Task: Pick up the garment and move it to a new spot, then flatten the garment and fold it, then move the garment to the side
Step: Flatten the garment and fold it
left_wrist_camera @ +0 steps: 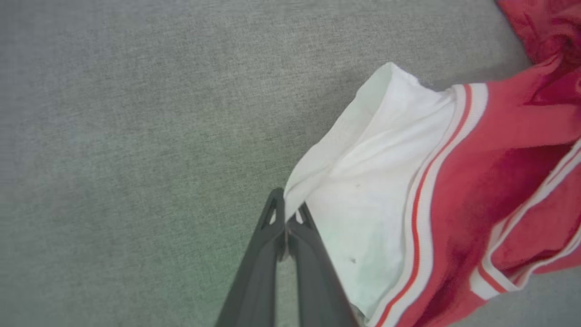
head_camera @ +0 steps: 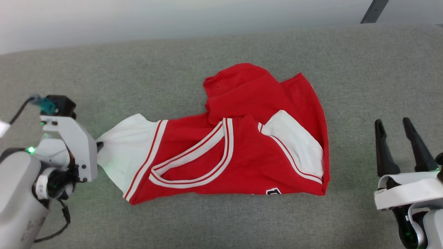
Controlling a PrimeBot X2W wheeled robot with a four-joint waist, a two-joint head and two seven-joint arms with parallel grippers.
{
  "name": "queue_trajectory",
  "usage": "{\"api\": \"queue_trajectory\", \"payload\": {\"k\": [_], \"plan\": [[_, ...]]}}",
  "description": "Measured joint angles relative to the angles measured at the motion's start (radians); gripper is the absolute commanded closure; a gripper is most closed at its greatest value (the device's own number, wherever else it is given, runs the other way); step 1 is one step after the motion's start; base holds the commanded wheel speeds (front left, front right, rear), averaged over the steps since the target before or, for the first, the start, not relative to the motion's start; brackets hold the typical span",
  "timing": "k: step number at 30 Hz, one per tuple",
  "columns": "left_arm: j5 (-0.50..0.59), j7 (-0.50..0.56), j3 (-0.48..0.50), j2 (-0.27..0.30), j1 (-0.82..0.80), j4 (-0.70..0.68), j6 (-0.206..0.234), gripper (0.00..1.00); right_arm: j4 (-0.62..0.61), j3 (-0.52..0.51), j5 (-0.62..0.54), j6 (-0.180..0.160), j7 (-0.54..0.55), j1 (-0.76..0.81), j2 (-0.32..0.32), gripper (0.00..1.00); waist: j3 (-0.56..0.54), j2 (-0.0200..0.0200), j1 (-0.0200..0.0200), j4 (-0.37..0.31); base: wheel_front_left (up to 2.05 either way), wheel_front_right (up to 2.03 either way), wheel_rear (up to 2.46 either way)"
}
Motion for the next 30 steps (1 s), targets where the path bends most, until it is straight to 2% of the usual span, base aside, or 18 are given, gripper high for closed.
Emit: {"api": "queue_trajectory", "payload": {"k": [5,9,13,19,26,30], "plan": [[0.019,-0.123,0.021,-0.009,0.055,-0.019,0.026,0.0,0.021,0.081,0.008,0.0,0.021,-0.002,-0.084,0.0,-0.018,0.0,0.0,0.016,0.0,0.0,0.0],[0.037,-0.287,0.058,-0.037,0.112,-0.077,0.06,0.0,0.011,0.158,0.028,0.0,0.094,-0.022,-0.165,0.0,-0.028,0.0,0.0,0.045,0.0,0.0,0.0],[0.081,-0.47,0.074,-0.084,0.179,-0.149,0.087,0.0,-0.006,0.249,0.082,0.0,0.215,-0.061,-0.259,0.0,-0.032,0.0,0.0,0.084,0.0,0.0,0.0],[0.113,-0.683,0.086,-0.174,0.284,-0.212,0.137,0.0,-0.044,0.402,0.192,0.0,0.454,-0.142,-0.422,0.0,-0.029,0.0,0.0,0.155,0.0,0.0,0.0],[0.142,-0.788,0.058,-0.233,0.372,-0.244,0.154,0.0,-0.092,0.541,0.335,0.0,0.703,-0.199,-0.59,0.0,-0.012,0.0,0.0,0.233,0.0,0.0,0.0],[0.142,-0.801,0.058,-0.237,0.389,-0.262,0.159,0.0,-0.12,0.586,0.379,0.0,0.761,-0.227,-0.633,0.0,0.009,0.0,0.0,0.262,0.0,0.0,0.0]]}}
